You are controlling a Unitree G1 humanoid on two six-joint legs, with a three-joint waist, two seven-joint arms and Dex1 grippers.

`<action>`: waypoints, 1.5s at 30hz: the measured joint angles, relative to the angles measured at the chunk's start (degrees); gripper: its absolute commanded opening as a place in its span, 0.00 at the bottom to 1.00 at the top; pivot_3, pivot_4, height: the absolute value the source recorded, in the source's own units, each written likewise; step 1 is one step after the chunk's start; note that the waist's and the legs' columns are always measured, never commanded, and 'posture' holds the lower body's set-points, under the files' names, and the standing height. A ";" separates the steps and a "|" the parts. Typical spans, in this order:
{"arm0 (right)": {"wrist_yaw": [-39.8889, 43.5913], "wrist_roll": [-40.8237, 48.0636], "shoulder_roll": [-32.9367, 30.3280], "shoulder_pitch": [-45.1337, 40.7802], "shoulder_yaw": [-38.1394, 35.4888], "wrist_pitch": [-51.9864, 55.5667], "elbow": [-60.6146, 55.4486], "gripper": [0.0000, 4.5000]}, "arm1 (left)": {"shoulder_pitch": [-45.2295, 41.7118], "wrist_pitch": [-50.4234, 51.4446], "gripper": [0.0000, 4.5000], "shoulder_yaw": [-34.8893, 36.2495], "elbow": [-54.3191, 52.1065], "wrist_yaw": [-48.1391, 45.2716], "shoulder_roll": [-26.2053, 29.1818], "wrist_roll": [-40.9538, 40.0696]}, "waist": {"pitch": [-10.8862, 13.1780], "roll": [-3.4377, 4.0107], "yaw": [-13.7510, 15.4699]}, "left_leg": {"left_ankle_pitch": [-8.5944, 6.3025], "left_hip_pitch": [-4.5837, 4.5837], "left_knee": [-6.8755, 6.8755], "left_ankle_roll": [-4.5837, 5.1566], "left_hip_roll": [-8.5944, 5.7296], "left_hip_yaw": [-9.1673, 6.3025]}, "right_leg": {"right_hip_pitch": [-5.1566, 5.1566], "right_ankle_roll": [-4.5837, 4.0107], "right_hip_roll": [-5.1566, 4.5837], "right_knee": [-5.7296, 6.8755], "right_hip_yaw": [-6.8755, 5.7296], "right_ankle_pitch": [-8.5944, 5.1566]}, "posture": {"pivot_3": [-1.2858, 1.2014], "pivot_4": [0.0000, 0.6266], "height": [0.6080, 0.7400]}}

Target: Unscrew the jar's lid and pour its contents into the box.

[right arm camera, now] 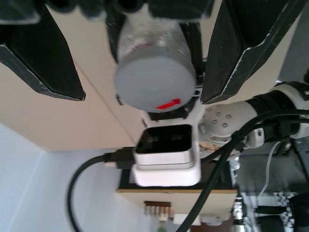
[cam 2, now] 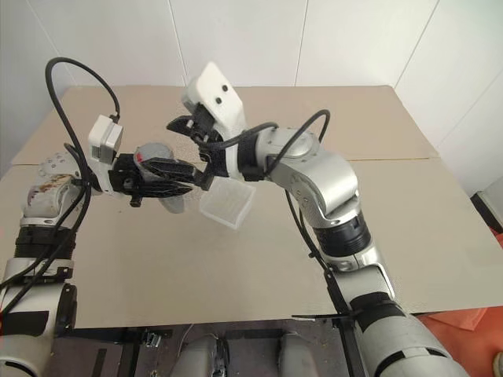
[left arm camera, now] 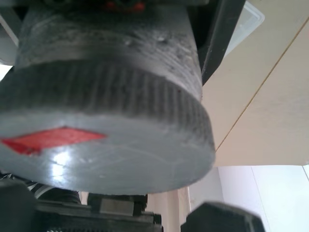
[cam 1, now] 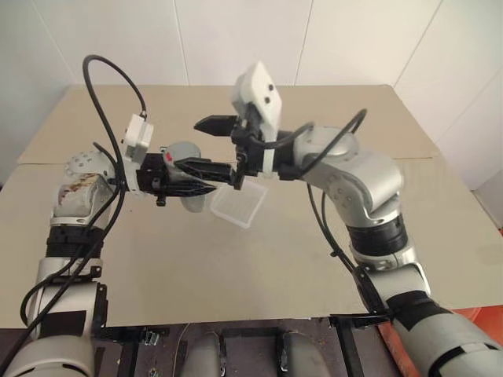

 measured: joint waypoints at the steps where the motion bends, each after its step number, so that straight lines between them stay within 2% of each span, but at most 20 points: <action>1: 0.34 -0.01 0.20 -0.18 0.17 0.00 0.32 0.99 | -0.01 -0.08 0.43 0.00 0.03 0.00 -0.01 0.00 | 0.00 0.00 0.00 | 0.00 0.00 0.00 0.00 0.00 0.00 | 0.00 0.00 0.00 0.00 0.00 0.00 | 0.52 0.24 1.00; 11: 1.58 -1.77 2.31 -1.78 1.50 -0.05 3.90 0.99 | 0.00 -0.21 0.43 -0.02 0.06 0.03 -0.03 0.01 | 0.00 0.00 -0.09 | 0.00 0.01 -0.01 0.00 0.00 0.00 | -0.01 0.00 0.01 0.01 0.00 0.00 | 0.52 0.24 1.00; 14: 2.09 -1.89 2.73 -1.90 1.85 -0.13 4.70 0.86 | 0.00 -0.21 0.43 -0.02 0.05 0.05 -0.02 0.01 | 0.00 0.00 -0.09 | 0.00 0.01 0.00 0.00 0.00 0.00 | -0.01 0.00 0.01 0.01 0.00 0.00 | 0.52 0.24 1.00; 17: 2.13 -2.32 2.85 -2.16 1.87 -0.35 5.22 0.64 | 0.00 -0.22 0.43 0.02 -0.10 0.06 0.06 -0.04 | 0.00 0.00 -0.07 | 0.00 0.01 0.00 0.00 0.01 0.00 | -0.01 0.00 0.01 0.02 0.00 0.00 | 0.52 0.24 1.00; 18: 2.11 -2.28 2.95 -2.16 1.85 -0.35 5.29 0.61 | 0.00 -0.22 0.43 0.02 -0.13 0.07 0.18 -0.04 | 0.00 0.00 -0.07 | 0.00 0.00 0.00 0.00 0.00 0.00 | -0.01 0.00 0.00 0.01 0.00 0.00 | 0.52 0.24 1.00; 24: 1.70 2.32 3.32 -2.62 -1.75 2.71 6.32 0.61 | 0.03 -0.27 0.43 0.03 -1.96 0.23 0.21 -0.19 | 0.00 0.00 -0.05 | 0.01 0.00 0.00 -0.01 0.01 0.00 | 0.00 0.00 0.00 0.02 0.00 0.00 | 0.52 0.24 1.00; 26: 0.04 5.09 2.76 -4.03 -7.29 4.27 6.93 0.61 | 1.16 -0.26 0.43 0.02 -2.10 0.24 0.23 -0.13 | 0.00 0.00 0.03 | 0.01 0.01 0.00 -0.01 0.00 0.01 | 0.00 0.00 -0.02 0.02 0.00 0.00 | 0.52 0.24 1.00; 29: -2.81 6.40 -3.00 -4.73 -14.83 4.67 6.00 0.61 | 3.73 -0.24 0.43 -0.01 -1.96 0.88 0.10 -0.05 | 0.00 0.00 0.43 | -0.01 0.00 -0.01 0.01 0.00 -0.03 | 0.07 0.00 -0.04 -0.06 -0.08 0.00 | 0.52 0.24 1.00; 31: -3.97 4.63 -7.39 0.39 -16.09 3.88 3.34 0.61 | 4.08 -0.23 0.43 0.43 -1.98 1.94 0.17 -0.08 | -0.02 -0.03 0.56 | -0.04 0.02 -0.01 0.05 -0.01 -0.04 | 0.13 0.01 -0.04 -0.12 -0.08 0.00 | 0.52 0.24 1.00; 33: -4.96 2.66 -9.22 5.18 -15.67 3.21 2.71 0.61 | 4.12 -0.23 0.43 0.70 -2.14 2.80 0.26 -0.10 | -0.02 -0.03 0.25 | -0.03 0.01 -0.02 0.05 -0.02 0.00 | 0.08 0.01 -0.04 -0.07 -0.02 0.00 | 0.52 0.24 1.00; 37: -8.23 -7.08 -15.59 22.23 -11.46 -3.38 0.10 0.61 | 6.09 -1.24 0.43 2.48 -3.54 7.91 -0.01 0.08 | -0.02 -0.04 0.12 | -0.03 0.01 -0.08 0.04 -0.04 -0.02 | 0.06 0.04 -0.06 -0.12 -0.01 -0.02 | 0.52 0.24 1.00; 40: -11.00 -11.79 -15.30 30.55 -8.36 -3.86 2.81 0.61 | 6.67 -2.66 0.43 3.47 -3.89 14.14 -0.58 2.09 | -0.02 -0.03 -0.32 | -0.01 0.04 -0.06 0.01 -0.04 0.05 | 0.00 0.04 -0.04 -0.05 0.10 -0.01 | 0.52 0.24 1.00; 42: -12.64 -13.80 -13.64 30.96 -6.00 -3.33 4.97 0.77 | 6.44 -4.01 0.43 3.42 -4.14 19.56 -2.35 4.36 | -0.02 -0.04 -0.78 | 0.00 0.17 -0.06 0.00 -0.05 0.04 | 0.06 0.04 -0.04 -0.13 0.16 0.00 | 0.52 0.24 1.00; 45: -14.39 -15.75 -12.44 30.96 -4.56 -3.08 6.78 0.95 | 5.60 -5.54 0.43 3.27 -4.09 28.46 -5.16 7.93 | -0.01 -0.04 -0.45 | 0.00 0.21 -0.04 0.00 -0.06 0.01 | 0.09 0.03 -0.04 -0.14 0.14 0.01 | 0.52 0.24 1.00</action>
